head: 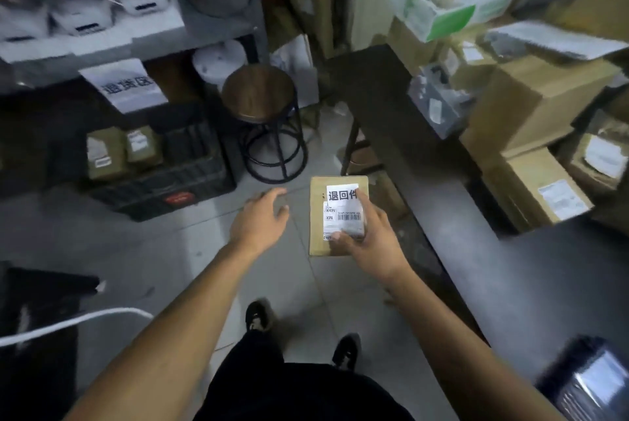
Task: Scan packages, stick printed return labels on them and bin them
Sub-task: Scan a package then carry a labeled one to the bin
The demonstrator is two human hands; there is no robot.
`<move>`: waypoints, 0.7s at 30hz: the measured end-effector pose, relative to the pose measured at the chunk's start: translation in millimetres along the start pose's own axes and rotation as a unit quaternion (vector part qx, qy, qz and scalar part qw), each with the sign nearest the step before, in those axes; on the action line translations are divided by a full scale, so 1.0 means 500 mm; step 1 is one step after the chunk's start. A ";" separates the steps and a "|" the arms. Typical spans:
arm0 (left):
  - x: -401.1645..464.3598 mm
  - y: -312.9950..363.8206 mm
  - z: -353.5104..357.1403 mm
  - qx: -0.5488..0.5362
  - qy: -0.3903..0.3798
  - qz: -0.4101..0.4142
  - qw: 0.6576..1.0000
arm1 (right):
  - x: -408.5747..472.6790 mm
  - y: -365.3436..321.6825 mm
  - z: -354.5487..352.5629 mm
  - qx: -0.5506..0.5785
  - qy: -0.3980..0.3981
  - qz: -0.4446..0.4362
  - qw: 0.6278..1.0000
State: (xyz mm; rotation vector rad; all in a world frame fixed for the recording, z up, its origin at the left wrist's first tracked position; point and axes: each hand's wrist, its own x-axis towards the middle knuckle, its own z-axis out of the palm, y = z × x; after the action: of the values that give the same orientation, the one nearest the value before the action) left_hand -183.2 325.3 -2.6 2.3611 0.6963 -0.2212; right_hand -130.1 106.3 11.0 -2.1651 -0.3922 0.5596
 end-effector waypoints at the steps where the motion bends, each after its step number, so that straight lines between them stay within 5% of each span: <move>1: 0.010 -0.038 -0.026 0.044 0.006 -0.011 0.999 | 0.024 -0.025 0.028 -0.014 -0.009 -0.006 1.000; 7: 0.053 -0.246 -0.171 0.131 0.029 -0.064 0.989 | 0.150 -0.187 0.228 -0.068 -0.062 -0.030 0.995; 21: 0.204 -0.554 -0.387 0.098 0.018 -0.183 0.978 | 0.428 -0.398 0.554 -0.072 -0.151 -0.037 0.985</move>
State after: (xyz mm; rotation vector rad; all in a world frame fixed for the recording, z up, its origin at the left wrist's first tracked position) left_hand -249.9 669.9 -38.6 2.4086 1.1741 -0.4247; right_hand -108.0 505.8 -34.8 -2.1953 -0.6929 0.8435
